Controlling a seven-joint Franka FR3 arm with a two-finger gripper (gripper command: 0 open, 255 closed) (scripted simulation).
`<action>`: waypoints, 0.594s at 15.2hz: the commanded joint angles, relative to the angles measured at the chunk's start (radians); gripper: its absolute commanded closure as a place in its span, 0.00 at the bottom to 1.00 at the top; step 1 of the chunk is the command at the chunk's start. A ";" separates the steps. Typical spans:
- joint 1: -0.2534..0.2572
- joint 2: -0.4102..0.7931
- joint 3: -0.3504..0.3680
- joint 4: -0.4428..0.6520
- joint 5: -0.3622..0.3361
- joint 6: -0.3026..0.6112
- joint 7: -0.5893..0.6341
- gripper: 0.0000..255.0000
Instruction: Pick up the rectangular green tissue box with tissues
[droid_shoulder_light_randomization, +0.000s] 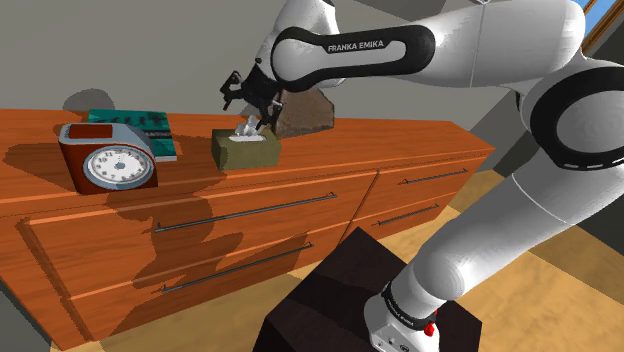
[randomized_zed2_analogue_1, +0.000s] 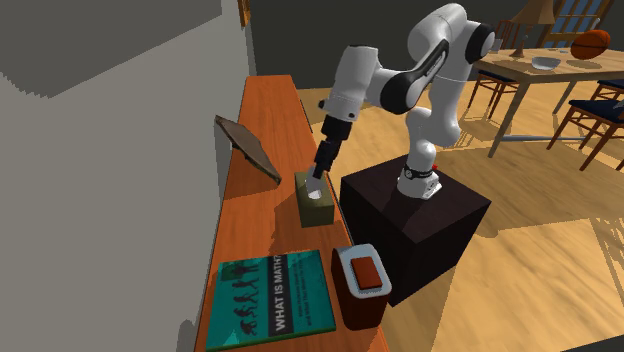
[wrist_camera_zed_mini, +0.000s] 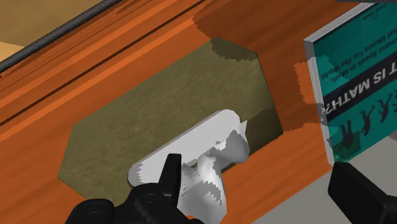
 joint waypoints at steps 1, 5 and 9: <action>-0.001 0.016 0.004 -0.012 -0.007 0.032 0.013 0.00; -0.001 0.034 0.007 -0.048 -0.011 0.086 0.014 0.00; 0.000 0.038 0.008 -0.054 -0.012 0.095 0.016 1.00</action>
